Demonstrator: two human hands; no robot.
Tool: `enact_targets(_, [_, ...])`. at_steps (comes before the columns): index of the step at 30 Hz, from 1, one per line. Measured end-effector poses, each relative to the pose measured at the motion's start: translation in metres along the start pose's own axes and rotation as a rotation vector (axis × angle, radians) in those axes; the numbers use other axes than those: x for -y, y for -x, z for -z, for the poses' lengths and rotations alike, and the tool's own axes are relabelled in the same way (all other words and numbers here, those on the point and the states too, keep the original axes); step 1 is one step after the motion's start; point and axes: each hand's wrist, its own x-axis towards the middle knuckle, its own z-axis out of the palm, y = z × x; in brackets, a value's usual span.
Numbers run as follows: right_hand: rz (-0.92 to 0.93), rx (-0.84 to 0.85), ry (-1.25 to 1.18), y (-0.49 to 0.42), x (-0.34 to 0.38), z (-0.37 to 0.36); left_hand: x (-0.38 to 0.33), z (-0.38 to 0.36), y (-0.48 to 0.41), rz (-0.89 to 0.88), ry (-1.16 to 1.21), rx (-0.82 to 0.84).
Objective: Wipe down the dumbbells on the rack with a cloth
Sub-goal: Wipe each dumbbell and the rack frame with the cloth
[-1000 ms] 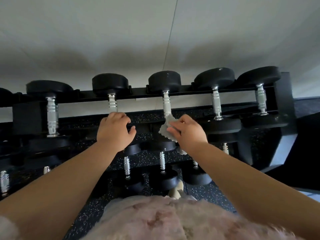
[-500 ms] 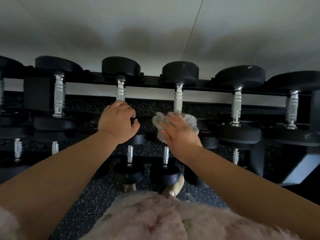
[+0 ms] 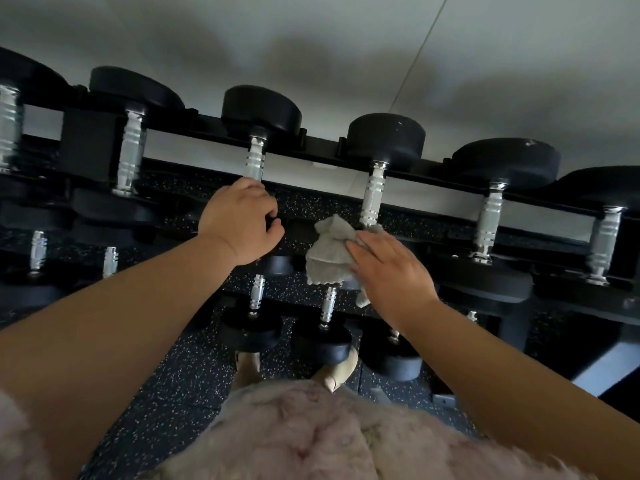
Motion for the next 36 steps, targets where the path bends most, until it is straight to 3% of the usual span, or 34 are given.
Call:
enact_targets(4, [-0.158, 0.039, -0.042, -0.001, 0.003, 0.009, 0.000, -0.002, 0.000, 0.005, 0.009, -0.011])
enact_targets(8, [-0.013, 0.195, 0.034, -0.034, 0.025, 0.008, -0.001, -0.002, 0.000, 0.012, 0.007, -0.008])
enact_targets(12, [0.050, 0.249, 0.100, -0.048, 0.022, 0.010, -0.001, -0.002, 0.000, 0.019, 0.017, -0.002])
enact_targets(14, [-0.023, 0.254, 0.050, -0.033, 0.004, 0.015, 0.000, -0.003, 0.001, 0.014, 0.025, -0.009])
enact_targets(17, [-0.284, 0.293, -0.088, 0.001, -0.030, 0.021, 0.000, -0.003, 0.001, 0.011, 0.033, -0.022])
enact_targets(19, [-0.335, 0.326, -0.166, 0.016, -0.041, 0.021, 0.000, -0.003, 0.001, 0.014, 0.041, -0.026])
enact_targets(23, [-0.254, 0.305, -0.172, 0.005, -0.015, 0.018, -0.001, -0.001, 0.000, 0.021, 0.031, -0.010])
enact_targets(28, [0.103, 0.307, 0.041, -0.044, 0.026, 0.017, -0.001, -0.002, 0.001, 0.028, 0.028, -0.013])
enact_targets(31, [0.216, 0.244, -0.023, -0.044, 0.012, 0.011, -0.001, -0.002, 0.001, 0.025, 0.032, -0.018])
enact_targets(33, [0.118, 0.188, -0.121, -0.028, -0.007, 0.011, -0.001, -0.001, 0.002, 0.018, 0.040, -0.029])
enact_targets(36, [-0.179, 0.211, -0.275, 0.001, -0.025, 0.009, -0.001, -0.001, 0.002, 0.009, 0.047, -0.032])
